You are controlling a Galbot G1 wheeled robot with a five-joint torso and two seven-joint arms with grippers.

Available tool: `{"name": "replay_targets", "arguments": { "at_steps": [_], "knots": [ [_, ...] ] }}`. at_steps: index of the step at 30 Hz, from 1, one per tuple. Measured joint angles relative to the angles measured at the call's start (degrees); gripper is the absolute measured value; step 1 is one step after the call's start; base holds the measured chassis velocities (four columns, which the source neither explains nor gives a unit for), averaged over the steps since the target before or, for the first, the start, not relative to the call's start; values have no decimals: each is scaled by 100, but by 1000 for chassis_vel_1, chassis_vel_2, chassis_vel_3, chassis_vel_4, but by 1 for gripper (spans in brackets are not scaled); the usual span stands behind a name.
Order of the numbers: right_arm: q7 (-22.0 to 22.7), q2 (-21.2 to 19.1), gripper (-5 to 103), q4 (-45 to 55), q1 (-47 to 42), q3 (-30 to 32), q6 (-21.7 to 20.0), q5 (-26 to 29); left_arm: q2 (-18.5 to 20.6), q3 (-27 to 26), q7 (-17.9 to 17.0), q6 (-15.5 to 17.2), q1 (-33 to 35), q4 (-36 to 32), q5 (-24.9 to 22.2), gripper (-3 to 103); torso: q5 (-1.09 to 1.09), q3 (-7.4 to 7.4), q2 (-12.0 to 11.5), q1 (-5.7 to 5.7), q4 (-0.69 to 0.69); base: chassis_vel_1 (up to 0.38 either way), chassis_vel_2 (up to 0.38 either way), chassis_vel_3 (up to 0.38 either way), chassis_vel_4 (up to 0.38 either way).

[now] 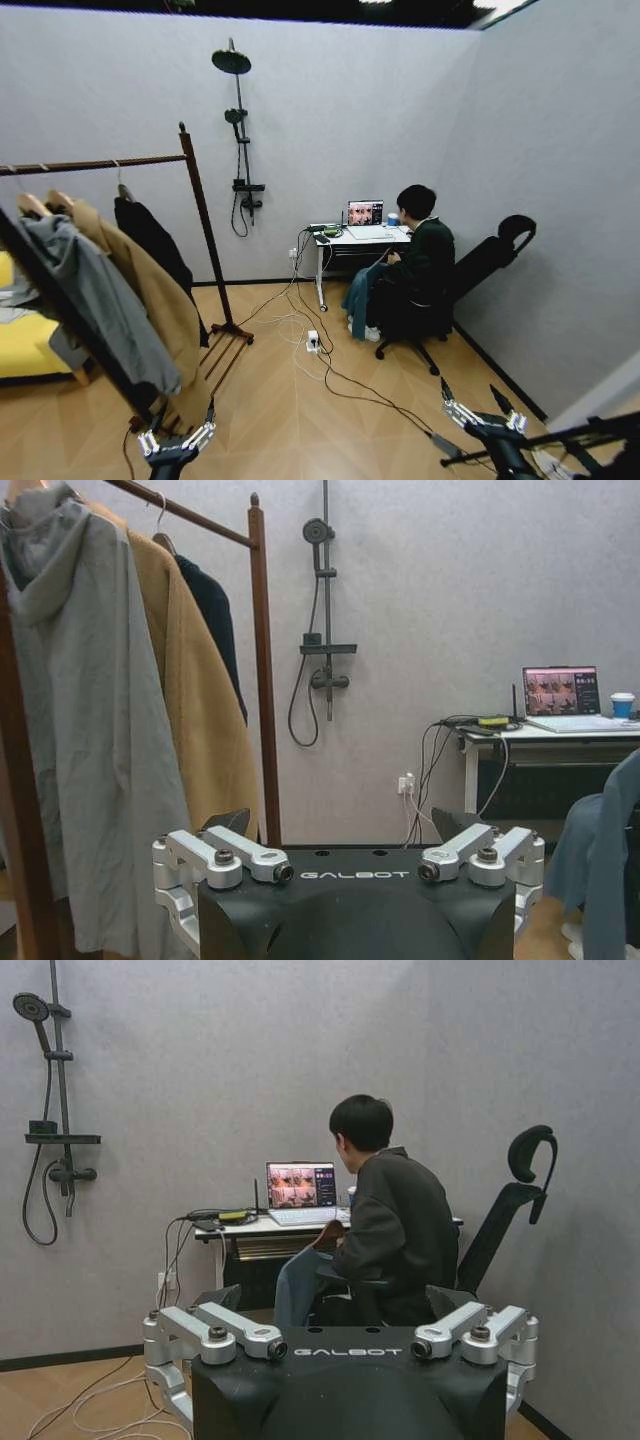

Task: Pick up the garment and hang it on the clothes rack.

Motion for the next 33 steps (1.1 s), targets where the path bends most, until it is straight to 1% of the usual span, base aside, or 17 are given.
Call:
{"name": "replay_targets", "arguments": {
  "at_steps": [4,7,10,12,15,16,17,18,19,20,21,22,23,25,27,30,33],
  "knots": [
    [0,0,100,0,0,0,0,0,0,-1,0,0,0,0,0,100,-4,0,1,0,0,304,-309,-302,322],
    [0,0,100,0,-1,0,0,0,-1,0,2,0,0,0,0,100,5,0,0,1,-1,320,-352,-363,344],
    [0,0,100,1,0,0,0,0,1,-2,-1,0,0,0,0,100,-7,-1,1,0,0,365,-374,-378,360],
    [0,0,100,0,-1,0,0,0,-1,0,2,0,1,0,0,100,9,0,1,-1,-2,372,-365,-380,361],
    [0,0,100,2,-2,1,0,-1,1,-2,-1,0,0,0,0,100,-11,-1,2,-1,-1,355,-381,-347,371],
    [0,0,100,2,-2,1,0,-1,1,-2,-1,0,0,0,0,100,-11,-1,2,-1,-1,306,-355,-321,378],
    [0,0,100,2,-1,0,0,0,-1,-1,1,0,1,-1,0,100,7,0,1,-2,-1,377,-355,-390,312],
    [0,0,100,-1,-1,0,-1,0,-1,1,5,0,1,-1,0,100,12,0,1,-1,-1,315,-333,-390,312],
    [0,0,100,-1,-1,0,-1,0,-1,1,5,0,1,-1,0,100,12,0,1,-1,-1,315,-333,-390,312],
    [0,0,100,0,-1,-1,0,0,0,0,5,0,0,-1,0,100,-6,-1,1,-2,0,315,-311,-287,332],
    [-1,0,100,3,-1,-1,0,-1,0,-6,-2,0,1,-1,0,100,-9,-2,3,-4,4,234,-311,-228,270],
    [-1,0,100,3,-1,-1,0,-1,0,-6,-2,0,1,-1,0,100,-9,-2,3,-4,4,234,-311,-228,270],
    [1,0,100,1,-2,0,0,0,-1,1,8,0,1,-1,0,100,6,-2,3,-5,-3,214,-112,-211,158],
    [1,0,100,0,-3,0,0,0,-1,2,11,0,1,-1,0,100,6,-1,3,-5,-4,2,-188,-211,158],
    [0,0,100,2,-2,0,0,-1,0,-3,1,0,1,-1,0,100,-6,-2,4,-4,0,-2,-36,-12,108],
    [0,0,100,1,0,0,0,0,0,-1,3,0,0,-1,0,100,6,2,-1,2,0,-60,-13,32,34],
    [0,1,100,1,0,0,0,-1,1,-1,3,0,-1,-1,0,100,-4,2,-3,7,-1,-142,-39,117,8]
  ]
}}
